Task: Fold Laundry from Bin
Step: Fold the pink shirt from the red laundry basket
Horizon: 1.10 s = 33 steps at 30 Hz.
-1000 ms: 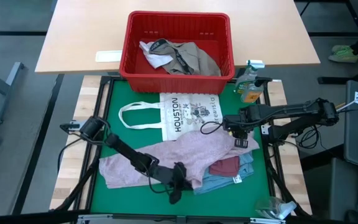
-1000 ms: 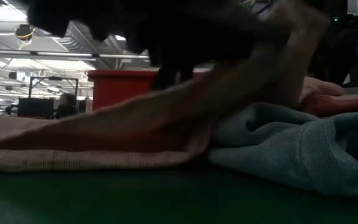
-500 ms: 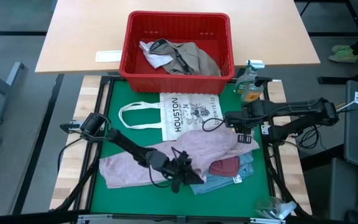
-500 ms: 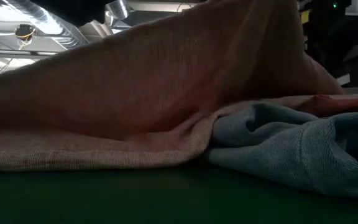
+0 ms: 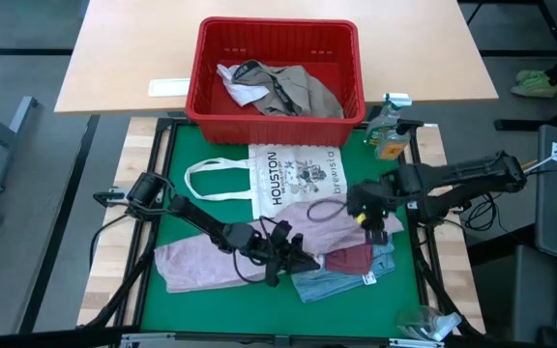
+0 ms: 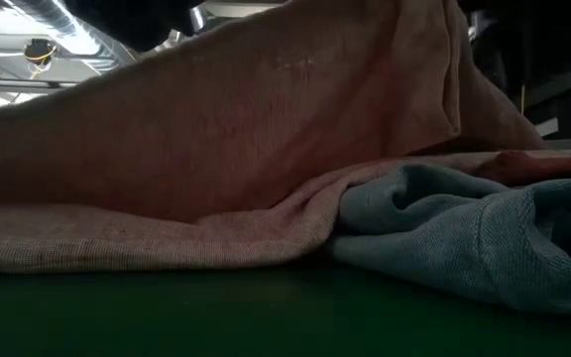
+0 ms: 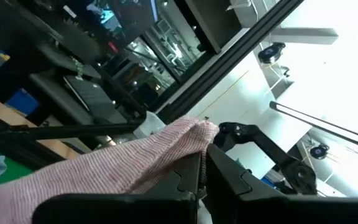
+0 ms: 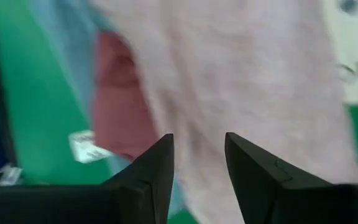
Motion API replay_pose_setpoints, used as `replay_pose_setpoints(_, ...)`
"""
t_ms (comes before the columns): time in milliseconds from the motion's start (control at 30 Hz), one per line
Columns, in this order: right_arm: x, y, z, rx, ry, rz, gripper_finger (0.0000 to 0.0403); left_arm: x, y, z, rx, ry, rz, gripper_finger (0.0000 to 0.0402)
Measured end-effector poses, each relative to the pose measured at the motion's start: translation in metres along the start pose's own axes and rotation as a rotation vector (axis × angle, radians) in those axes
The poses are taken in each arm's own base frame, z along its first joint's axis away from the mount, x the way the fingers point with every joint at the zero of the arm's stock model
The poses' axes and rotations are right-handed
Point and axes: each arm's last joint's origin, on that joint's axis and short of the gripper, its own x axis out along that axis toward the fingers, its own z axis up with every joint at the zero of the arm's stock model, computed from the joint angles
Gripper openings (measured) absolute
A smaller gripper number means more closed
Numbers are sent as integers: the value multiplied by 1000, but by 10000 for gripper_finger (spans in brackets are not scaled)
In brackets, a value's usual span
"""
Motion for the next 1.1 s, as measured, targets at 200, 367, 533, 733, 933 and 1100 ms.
replay_pose_setpoints(200, 3, 44, 2, -17, -152, 18, 143, 0, 3, 3, 6, -3, 4, 10)
replay_pose_setpoints(367, 5, 77, -1, -49, -333, -15, 143, 0, 5, 5, 9, -7, 9, 10)
replay_pose_setpoints(533, 13, 100, -11, -134, -395, 25, 143, 0, 5, 6, 9, -8, 10, 10)
replay_pose_setpoints(733, 25, 110, -19, -180, -412, 60, 143, 0, 6, 6, 10, -32, 32, 10)
replay_pose_setpoints(933, 40, 107, -23, -179, -406, 52, 143, 0, 6, 7, 10, -45, 44, 11)
replay_pose_setpoints(1100, 50, 105, -22, -165, -459, 36, 143, 0, 6, 7, 10, -44, 44, 11)
